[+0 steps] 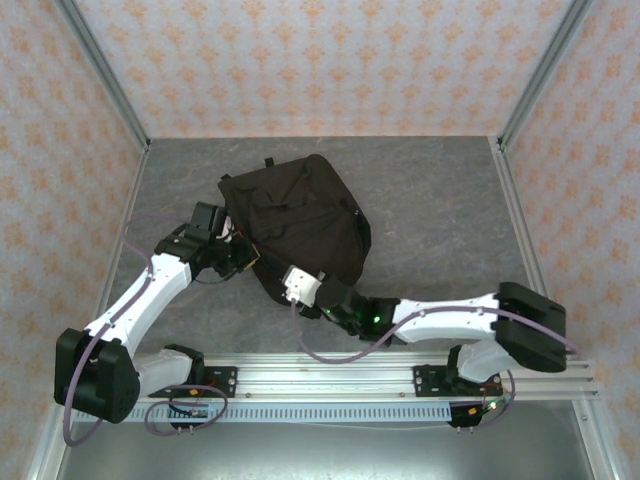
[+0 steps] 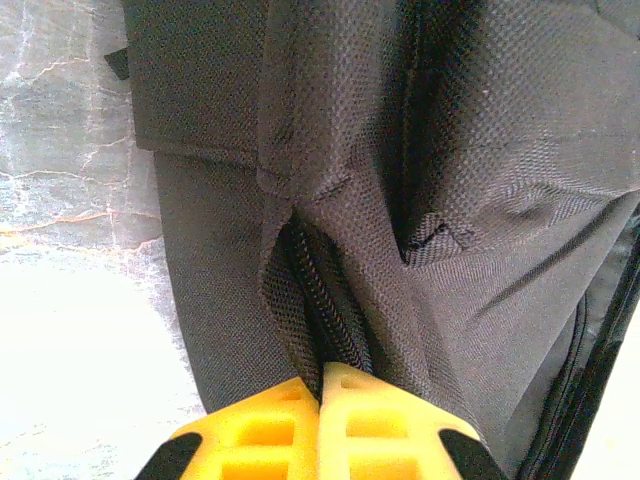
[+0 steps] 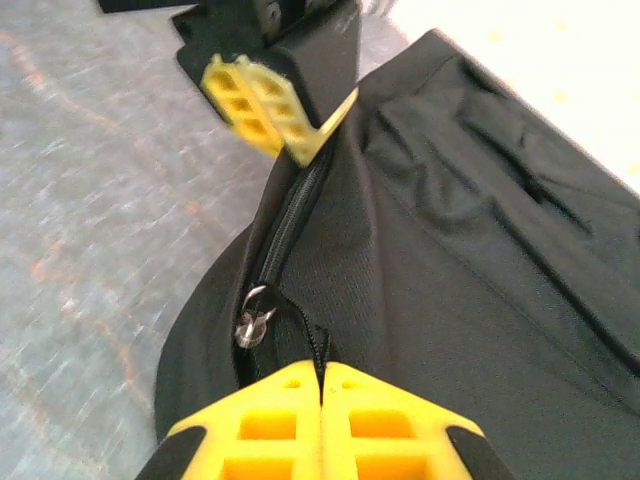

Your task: Pack the student bag

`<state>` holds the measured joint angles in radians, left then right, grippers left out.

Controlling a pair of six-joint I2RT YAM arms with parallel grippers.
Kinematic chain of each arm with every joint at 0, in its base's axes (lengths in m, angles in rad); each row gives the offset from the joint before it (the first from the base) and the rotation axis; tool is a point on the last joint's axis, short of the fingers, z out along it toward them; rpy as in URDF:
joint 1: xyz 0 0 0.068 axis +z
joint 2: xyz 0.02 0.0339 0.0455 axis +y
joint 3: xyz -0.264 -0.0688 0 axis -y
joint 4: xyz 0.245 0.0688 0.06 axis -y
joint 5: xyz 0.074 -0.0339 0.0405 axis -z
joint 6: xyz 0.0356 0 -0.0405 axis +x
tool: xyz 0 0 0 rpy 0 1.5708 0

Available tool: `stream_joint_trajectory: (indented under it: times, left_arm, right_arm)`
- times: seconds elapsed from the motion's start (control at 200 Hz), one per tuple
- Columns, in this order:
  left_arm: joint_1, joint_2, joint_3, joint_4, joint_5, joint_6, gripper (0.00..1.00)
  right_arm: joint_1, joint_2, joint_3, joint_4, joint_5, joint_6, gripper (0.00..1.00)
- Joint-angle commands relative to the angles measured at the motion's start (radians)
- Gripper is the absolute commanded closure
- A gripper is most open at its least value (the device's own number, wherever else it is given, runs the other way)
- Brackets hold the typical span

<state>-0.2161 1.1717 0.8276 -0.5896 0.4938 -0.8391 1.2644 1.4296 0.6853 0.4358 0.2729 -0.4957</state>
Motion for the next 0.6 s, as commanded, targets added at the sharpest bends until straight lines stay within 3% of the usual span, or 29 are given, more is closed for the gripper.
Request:
stream_joint_trajectory:
  times: [0.0, 0.165, 0.35, 0.596]
  left_arm:
    - [-0.008, -0.017, -0.008, 0.035, 0.015, -0.036, 1.00]
    - [-0.009, -0.032, -0.016, 0.023, -0.005, -0.044, 1.00]
    - [-0.004, -0.033, -0.001, -0.031, -0.048, -0.015, 1.00]
    - [0.045, -0.028, -0.005, -0.039, -0.049, -0.009, 1.00]
  right_arm:
    - [0.027, 0.081, -0.013, 0.382, 0.258, -0.032, 1.00]
    - [0.032, 0.213, -0.025, 0.698, 0.508, -0.096, 1.00]
    - [0.032, 0.198, -0.058, 0.719, 0.588, -0.060, 1.00]
    - [0.032, 0.022, -0.177, 0.549, 0.590, 0.114, 1.00]
